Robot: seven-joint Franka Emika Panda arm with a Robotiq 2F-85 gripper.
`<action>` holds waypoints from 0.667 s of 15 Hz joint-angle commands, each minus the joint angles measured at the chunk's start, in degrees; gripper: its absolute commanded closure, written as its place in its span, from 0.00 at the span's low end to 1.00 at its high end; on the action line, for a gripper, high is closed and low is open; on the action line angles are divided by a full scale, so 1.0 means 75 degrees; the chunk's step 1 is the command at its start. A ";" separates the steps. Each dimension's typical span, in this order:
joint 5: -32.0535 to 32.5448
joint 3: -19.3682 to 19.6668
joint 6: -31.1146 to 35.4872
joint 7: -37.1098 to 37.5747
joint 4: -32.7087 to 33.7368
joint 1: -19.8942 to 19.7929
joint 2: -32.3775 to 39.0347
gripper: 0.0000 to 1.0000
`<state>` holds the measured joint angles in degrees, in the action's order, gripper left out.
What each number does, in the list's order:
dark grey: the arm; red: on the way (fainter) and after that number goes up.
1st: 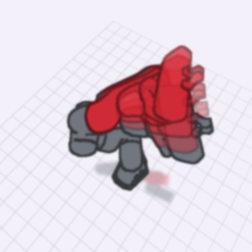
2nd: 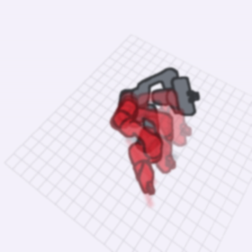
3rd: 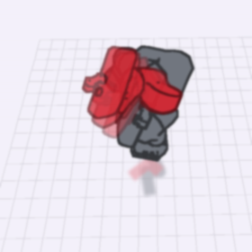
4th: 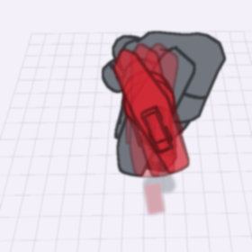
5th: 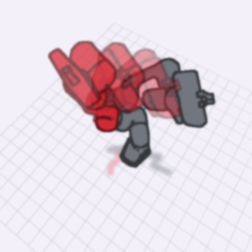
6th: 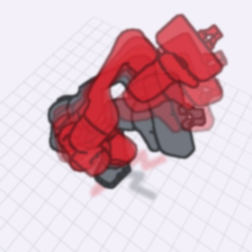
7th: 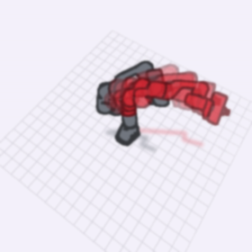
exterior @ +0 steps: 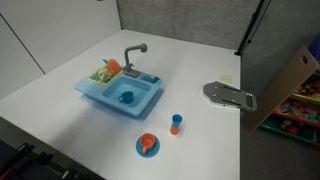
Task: Pick up the blue cup on the counter top of the sink and move it to the right on top of the upside down laying orange cup on the worktop
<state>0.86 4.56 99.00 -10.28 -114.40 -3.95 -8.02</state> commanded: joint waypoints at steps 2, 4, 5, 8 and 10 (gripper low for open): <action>0.0064 -0.0026 0.0350 0.0781 -0.0307 -0.0023 -0.0377 0.00; 0.0109 -0.0040 0.0408 0.1052 -0.0322 -0.0024 -0.0399 0.00; 0.0122 -0.0046 0.0427 0.1151 -0.0343 -0.0023 -0.0417 0.00; 0.0139 -0.0052 0.0487 0.1271 -0.0375 -0.0017 -0.0439 0.00; 0.0125 -0.0050 0.0571 0.1320 -0.0348 -0.0015 -0.0394 0.00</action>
<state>1.02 4.53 101.86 -2.24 -115.81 -3.96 -9.66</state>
